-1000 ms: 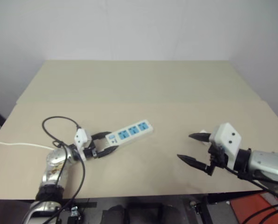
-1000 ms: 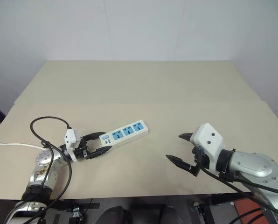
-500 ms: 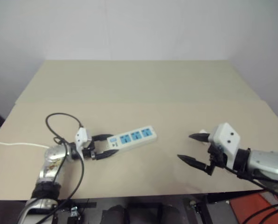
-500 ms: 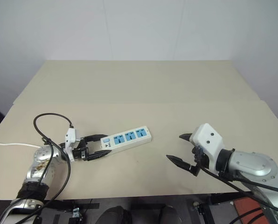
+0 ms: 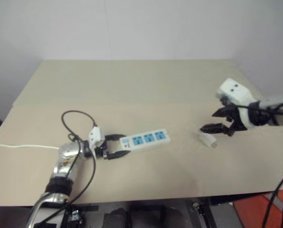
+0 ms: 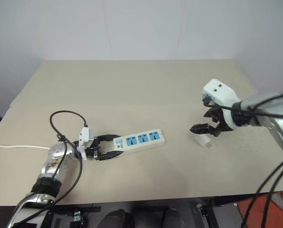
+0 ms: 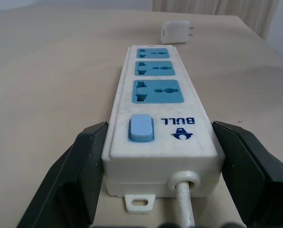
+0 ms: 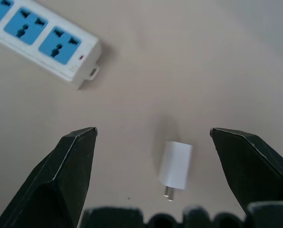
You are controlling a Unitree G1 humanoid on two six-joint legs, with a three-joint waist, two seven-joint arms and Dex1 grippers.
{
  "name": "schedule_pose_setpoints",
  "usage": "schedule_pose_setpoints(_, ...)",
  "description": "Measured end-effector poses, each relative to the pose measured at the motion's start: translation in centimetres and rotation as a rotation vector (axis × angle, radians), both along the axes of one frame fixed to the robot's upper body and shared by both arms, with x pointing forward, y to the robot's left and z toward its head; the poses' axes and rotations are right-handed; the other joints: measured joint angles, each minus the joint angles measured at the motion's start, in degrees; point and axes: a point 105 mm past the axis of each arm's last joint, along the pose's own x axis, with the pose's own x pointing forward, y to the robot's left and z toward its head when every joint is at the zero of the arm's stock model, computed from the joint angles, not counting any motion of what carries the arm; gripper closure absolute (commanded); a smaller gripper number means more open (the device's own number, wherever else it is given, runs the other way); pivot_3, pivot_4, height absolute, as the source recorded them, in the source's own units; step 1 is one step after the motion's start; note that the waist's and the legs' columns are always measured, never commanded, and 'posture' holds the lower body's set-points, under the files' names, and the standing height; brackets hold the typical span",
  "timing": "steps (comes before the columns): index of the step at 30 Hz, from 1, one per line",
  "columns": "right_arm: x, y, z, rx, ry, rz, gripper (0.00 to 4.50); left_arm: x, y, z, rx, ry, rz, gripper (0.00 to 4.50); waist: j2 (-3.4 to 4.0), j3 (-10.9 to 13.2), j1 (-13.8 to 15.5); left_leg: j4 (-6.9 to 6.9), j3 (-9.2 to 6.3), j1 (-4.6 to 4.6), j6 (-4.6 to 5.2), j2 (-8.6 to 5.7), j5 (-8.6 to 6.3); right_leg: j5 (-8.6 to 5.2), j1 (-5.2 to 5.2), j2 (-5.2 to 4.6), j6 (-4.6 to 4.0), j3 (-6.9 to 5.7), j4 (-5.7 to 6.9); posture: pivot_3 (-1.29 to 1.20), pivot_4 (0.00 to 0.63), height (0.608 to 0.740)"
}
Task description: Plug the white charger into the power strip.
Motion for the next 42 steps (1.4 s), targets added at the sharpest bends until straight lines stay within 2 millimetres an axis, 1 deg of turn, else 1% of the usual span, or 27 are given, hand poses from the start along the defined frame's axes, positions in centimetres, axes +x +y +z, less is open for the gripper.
schedule_pose_setpoints(3, 1.5, 0.3, -1.4, -0.046, 0.078, -0.022, 0.0, 0.0, -0.4, 0.1, 0.0, -0.015, -0.007, 1.29, 0.0, 0.0, 0.2, 0.11, 0.01, -0.3, 0.01, -0.08, 0.01, 0.07, -0.18, -0.02, 0.11, -0.02, 0.02, 0.0, 0.15, 0.74)
schedule_pose_setpoints(6, 2.8, -0.2, -2.6, -0.066, 0.141, -0.066, 0.0, -0.1, -0.5, 0.1, 0.003, -0.023, -0.011, 1.29, 0.01, 0.0, 0.2, 0.13, 0.02, -0.39, 0.02, -0.11, 0.01, 0.14, -0.18, -0.02, 0.21, -0.05, 0.06, 0.0, 0.15, 0.74)
schedule_pose_setpoints(8, 3.5, -0.7, -3.0, -0.077, 0.165, -0.092, 0.0, -0.1, -0.5, 0.1, 0.006, -0.025, -0.011, 1.29, 0.02, 0.0, 0.2, 0.13, 0.03, -0.41, 0.02, -0.13, 0.01, 0.16, -0.18, -0.01, 0.25, -0.06, 0.07, 0.0, 0.15, 0.74)
schedule_pose_setpoints(11, 3.9, -1.5, -3.1, -0.106, 0.179, -0.112, 0.0, -0.1, -0.4, 0.1, 0.013, -0.026, -0.014, 1.29, 0.02, 0.0, 0.2, 0.13, 0.04, -0.41, 0.01, -0.12, 0.02, 0.16, -0.18, 0.02, 0.25, -0.08, 0.07, 0.0, 0.15, 0.74)
schedule_pose_setpoints(17, 4.0, -1.8, -4.1, -0.142, 0.23, -0.103, 0.0, -0.1, -0.4, 0.1, 0.018, -0.027, -0.016, 1.29, 0.03, 0.0, 0.1, 0.15, 0.04, -0.41, -0.03, -0.12, 0.04, 0.16, -0.18, 0.03, 0.26, -0.08, 0.1, 0.0, 0.15, 0.74)
schedule_pose_setpoints(21, 4.2, -2.2, -4.3, -0.154, 0.237, -0.11, 0.0, -0.1, -0.4, 0.1, 0.022, -0.033, -0.022, 1.29, 0.03, 0.0, 0.1, 0.15, 0.05, -0.41, -0.03, -0.12, 0.04, 0.17, -0.17, 0.03, 0.26, -0.08, 0.09, 0.0, 0.15, 0.74)
schedule_pose_setpoints(26, 4.4, -2.0, -5.7, -0.154, 0.279, -0.121, 0.0, 0.0, -0.5, 0.0, 0.023, -0.041, -0.023, 1.29, 0.03, 0.0, 0.1, 0.17, 0.04, -0.4, -0.09, -0.13, 0.08, 0.17, -0.16, 0.03, 0.27, -0.1, 0.12, 0.0, 0.15, 0.74)
schedule_pose_setpoints(34, 4.3, -3.0, -7.4, -0.165, 0.322, -0.158, 0.0, -0.1, -0.4, 0.0, 0.023, -0.04, -0.021, 1.29, 0.04, 0.0, -0.1, 0.17, 0.04, -0.38, -0.11, -0.13, 0.09, 0.18, -0.14, 0.04, 0.28, -0.1, 0.12, 0.0, 0.15, 0.74)
schedule_pose_setpoints(42, 4.7, -2.7, -8.1, -0.151, 0.332, -0.16, 0.0, -0.3, -0.2, -0.1, 0.025, -0.04, -0.014, 1.29, 0.05, 0.0, -0.5, 0.17, 0.04, -0.34, -0.14, -0.13, 0.11, 0.18, -0.11, 0.05, 0.28, -0.1, 0.13, 0.0, 0.15, 0.74)
